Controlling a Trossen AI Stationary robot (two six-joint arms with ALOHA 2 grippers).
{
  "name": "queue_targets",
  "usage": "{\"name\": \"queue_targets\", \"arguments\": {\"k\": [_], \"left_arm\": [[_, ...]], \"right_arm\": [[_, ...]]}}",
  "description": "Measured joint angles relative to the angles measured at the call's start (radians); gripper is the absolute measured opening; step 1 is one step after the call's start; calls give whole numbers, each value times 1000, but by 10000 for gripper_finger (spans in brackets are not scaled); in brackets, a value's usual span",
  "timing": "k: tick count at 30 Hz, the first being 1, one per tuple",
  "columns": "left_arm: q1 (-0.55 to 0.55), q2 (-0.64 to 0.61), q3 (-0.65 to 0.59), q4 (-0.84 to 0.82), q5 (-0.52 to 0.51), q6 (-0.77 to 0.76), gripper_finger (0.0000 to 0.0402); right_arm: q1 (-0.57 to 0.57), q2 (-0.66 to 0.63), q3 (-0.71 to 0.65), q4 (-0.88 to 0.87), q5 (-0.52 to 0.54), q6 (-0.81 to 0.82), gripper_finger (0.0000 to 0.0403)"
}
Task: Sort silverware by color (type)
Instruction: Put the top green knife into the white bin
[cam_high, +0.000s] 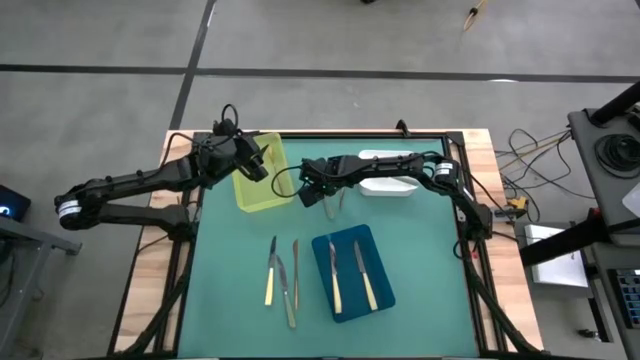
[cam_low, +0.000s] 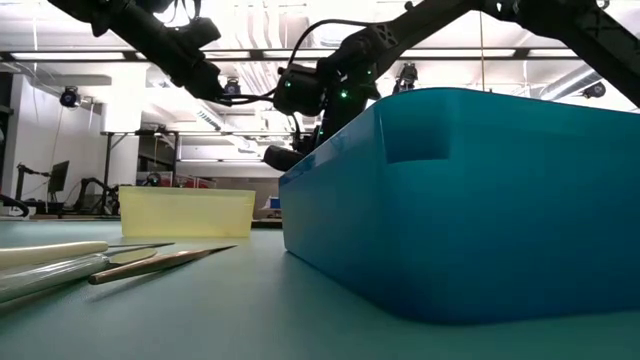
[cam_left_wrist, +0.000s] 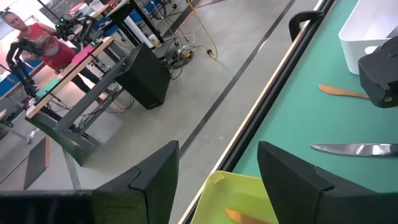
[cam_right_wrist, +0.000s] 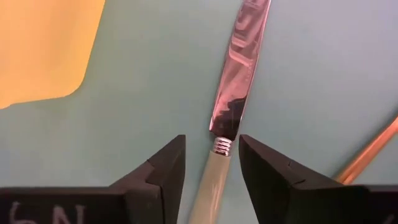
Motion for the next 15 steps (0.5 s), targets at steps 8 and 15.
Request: {"name": "queue_targets", "arguments": {"k": [8,15], "left_arm": [[0,0,0,2,1,0,200],[-1,0,0,2,1,0,200]], "right_arm": [[0,0,0,2,26,0,129],[2,0,0,3,26,-3,136]]}}
